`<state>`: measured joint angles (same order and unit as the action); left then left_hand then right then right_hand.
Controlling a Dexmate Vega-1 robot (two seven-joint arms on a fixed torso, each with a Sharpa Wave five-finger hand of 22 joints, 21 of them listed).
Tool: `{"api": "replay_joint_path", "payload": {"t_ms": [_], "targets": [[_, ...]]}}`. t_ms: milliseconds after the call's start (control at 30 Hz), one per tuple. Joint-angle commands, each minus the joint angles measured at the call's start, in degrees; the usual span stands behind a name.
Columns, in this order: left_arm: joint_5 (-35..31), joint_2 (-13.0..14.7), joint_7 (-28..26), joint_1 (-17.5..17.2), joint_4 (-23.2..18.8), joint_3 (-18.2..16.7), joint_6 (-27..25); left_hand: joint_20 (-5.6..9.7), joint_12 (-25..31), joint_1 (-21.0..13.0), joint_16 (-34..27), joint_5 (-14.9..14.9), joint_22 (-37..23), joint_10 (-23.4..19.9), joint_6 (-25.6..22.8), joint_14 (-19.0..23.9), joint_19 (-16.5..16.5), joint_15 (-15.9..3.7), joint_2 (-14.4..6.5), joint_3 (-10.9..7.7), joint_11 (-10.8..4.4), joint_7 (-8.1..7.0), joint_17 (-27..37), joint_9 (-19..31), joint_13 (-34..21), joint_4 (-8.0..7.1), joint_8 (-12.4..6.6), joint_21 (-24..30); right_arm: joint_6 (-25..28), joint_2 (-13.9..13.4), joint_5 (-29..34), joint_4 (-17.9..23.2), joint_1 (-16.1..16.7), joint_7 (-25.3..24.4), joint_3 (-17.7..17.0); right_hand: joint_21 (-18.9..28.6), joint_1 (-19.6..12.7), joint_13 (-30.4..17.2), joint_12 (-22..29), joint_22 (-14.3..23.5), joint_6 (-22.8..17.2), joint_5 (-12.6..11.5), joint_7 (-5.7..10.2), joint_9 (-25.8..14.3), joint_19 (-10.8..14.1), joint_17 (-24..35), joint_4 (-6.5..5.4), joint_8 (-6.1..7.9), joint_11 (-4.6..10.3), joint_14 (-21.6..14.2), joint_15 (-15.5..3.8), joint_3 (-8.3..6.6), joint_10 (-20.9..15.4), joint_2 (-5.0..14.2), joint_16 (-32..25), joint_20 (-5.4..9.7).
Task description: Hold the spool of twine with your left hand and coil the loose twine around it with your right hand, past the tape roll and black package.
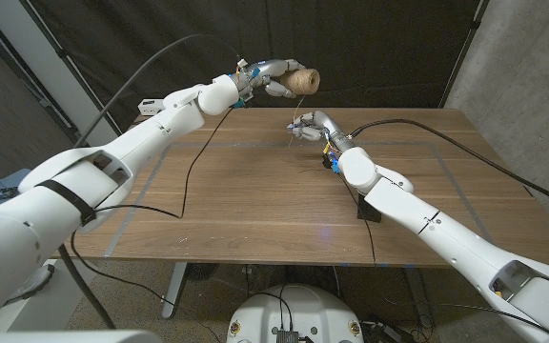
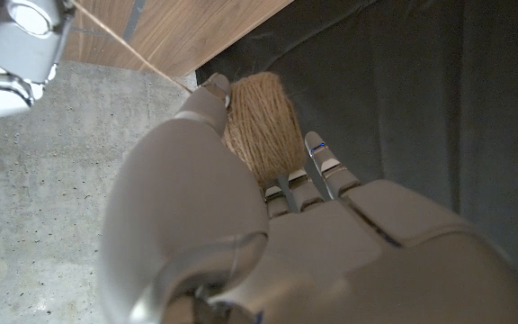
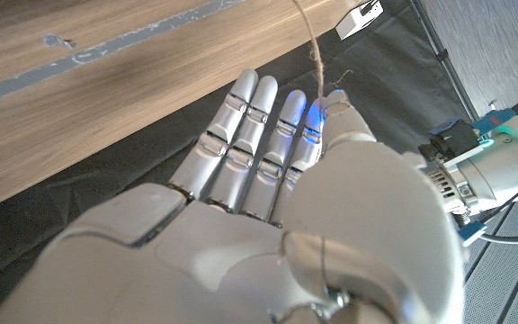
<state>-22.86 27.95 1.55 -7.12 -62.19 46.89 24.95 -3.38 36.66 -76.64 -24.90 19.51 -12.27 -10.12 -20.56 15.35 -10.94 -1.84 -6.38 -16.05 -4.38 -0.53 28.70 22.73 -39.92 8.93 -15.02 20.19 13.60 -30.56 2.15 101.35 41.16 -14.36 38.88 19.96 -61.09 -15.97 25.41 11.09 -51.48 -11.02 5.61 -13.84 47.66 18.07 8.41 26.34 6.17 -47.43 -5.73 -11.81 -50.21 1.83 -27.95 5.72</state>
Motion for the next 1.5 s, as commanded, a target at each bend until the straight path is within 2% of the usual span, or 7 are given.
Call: {"api": "replay_joint_path", "payload": {"t_ms": [33, 1233, 1400, 1500], "targets": [[1.1, -0.9, -0.6, 0.9, 2.5, 0.8, 0.2, 0.01, -0.2, 0.0, -0.1, 0.4, -0.1, -0.2, -0.5, 0.3, 0.3, 0.59, -0.5, -0.39, 0.24, 0.16, 0.1, 0.3, -0.3, -0.02, 0.18, 0.4, 1.1, -1.5, 0.3, 3.7, 0.9, 0.8, -0.3, 0.4, -0.5, -0.1, 0.0, 0.3, 0.1, 0.2, -0.56, 0.0, 0.8, 0.1, 0.02, -0.11, -0.34, -0.8, -6.91, 0.32, -0.3, -0.02, 0.1, 1.97], [1.8, -1.1, 2.2, 1.3, 2.0, 2.3, -1.8, 0.04, -0.4, 0.0, 0.0, 0.8, -0.1, -0.4, -1.0, 0.2, 0.6, 0.62, -0.5, -0.65, 0.40, 0.17, 0.0, 0.5, -0.4, 0.05, 0.33, 0.5, 2.1, -4.9, 1.6, 9.3, 3.4, 0.3, -3.4, 0.9, -1.2, -0.2, 0.0, 0.3, -0.8, 0.3, -0.70, 0.1, 0.8, 0.1, -0.05, 0.04, -0.38, -1.4, -6.85, 0.55, -1.0, 0.59, 0.1, 2.08], [3.1, -1.8, 2.9, 2.0, 4.5, 2.4, 0.1, 0.00, -0.6, -0.1, 0.0, 0.9, -0.1, -0.2, -1.0, 0.1, 0.7, 0.65, -0.5, -0.66, 0.39, 0.18, 0.1, 0.5, -0.5, 0.10, 0.40, 0.5, 2.3, -4.9, 1.5, 9.8, 3.5, 0.0, -3.9, 0.9, -1.3, -0.2, -0.1, 0.3, -0.7, 0.4, -0.72, 0.2, 0.8, 0.1, -0.01, 0.00, -0.37, -1.4, -6.88, 0.59, -1.0, 0.61, 0.2, 2.07], [3.0, -1.6, 2.7, 1.9, 4.4, 2.3, 0.0, 0.02, -0.6, 0.0, 0.0, 0.9, -0.1, -0.2, -1.2, 0.1, 0.7, 0.65, -0.5, -0.68, 0.37, 0.13, 0.1, 0.5, -0.5, 0.07, 0.36, 0.5, 2.3, -4.9, 1.4, 10.0, 3.6, -0.2, -4.1, 1.0, -1.2, -0.2, -0.1, 0.3, -0.7, 0.4, -0.82, 0.2, 0.8, 0.1, -0.06, -0.02, -0.37, -1.5, -6.78, 0.64, -1.0, 0.63, 0.2, 2.08]]}}
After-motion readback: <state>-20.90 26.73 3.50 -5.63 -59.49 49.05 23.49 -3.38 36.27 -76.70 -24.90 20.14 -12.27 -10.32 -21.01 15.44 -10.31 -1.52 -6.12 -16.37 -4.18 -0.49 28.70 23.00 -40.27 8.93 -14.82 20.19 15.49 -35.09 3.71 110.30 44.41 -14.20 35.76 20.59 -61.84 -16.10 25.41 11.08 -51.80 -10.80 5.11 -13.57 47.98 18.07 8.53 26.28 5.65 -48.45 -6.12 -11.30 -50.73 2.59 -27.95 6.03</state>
